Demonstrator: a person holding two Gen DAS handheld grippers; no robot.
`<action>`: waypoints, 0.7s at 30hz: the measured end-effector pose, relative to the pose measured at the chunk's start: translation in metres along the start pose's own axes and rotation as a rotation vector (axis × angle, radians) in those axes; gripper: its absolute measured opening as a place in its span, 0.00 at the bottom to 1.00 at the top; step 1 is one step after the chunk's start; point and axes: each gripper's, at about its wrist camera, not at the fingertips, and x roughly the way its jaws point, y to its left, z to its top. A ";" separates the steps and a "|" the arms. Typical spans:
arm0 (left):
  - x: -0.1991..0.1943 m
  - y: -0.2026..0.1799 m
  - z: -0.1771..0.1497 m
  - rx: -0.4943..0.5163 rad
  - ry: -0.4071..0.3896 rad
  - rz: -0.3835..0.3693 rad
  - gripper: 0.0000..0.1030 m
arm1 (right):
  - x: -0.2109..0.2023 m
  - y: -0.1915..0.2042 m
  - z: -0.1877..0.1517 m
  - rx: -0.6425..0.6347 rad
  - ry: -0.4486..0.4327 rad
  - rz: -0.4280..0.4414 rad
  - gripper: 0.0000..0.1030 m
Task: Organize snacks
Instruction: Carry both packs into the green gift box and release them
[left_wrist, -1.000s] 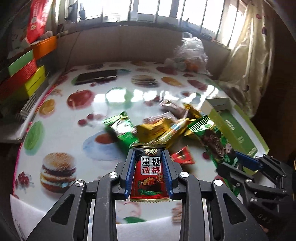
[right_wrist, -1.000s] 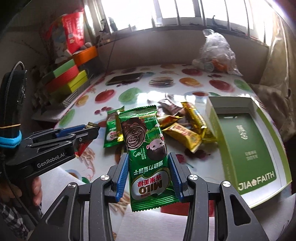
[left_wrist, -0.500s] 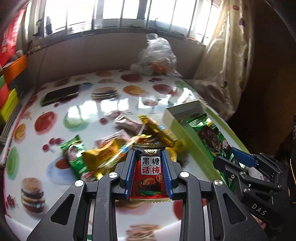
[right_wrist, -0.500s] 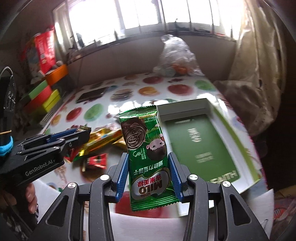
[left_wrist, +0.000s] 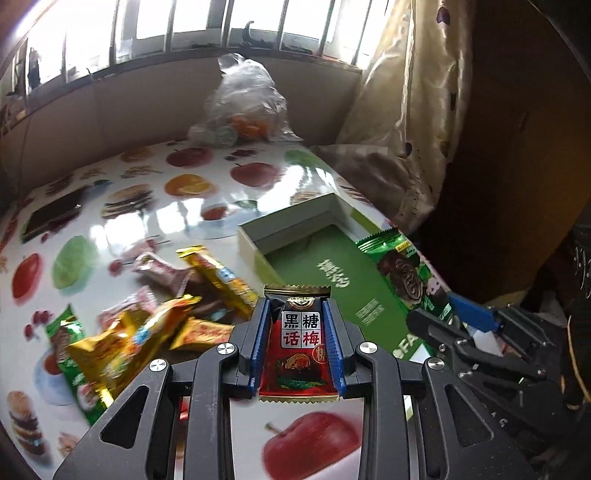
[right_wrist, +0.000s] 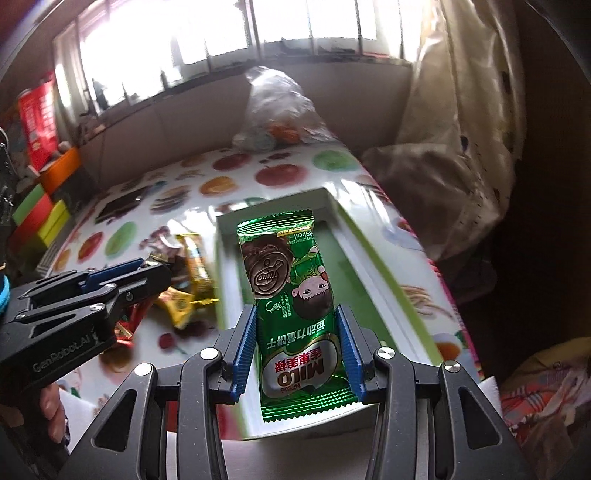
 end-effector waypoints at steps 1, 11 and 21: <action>0.005 -0.003 0.002 -0.003 0.007 -0.009 0.29 | 0.003 -0.004 0.000 0.009 0.007 -0.005 0.41; 0.044 -0.023 0.018 0.010 0.048 -0.040 0.29 | 0.028 -0.025 0.003 0.015 0.066 -0.053 0.41; 0.072 -0.023 0.021 0.011 0.100 -0.027 0.29 | 0.053 -0.033 0.004 0.015 0.105 -0.074 0.41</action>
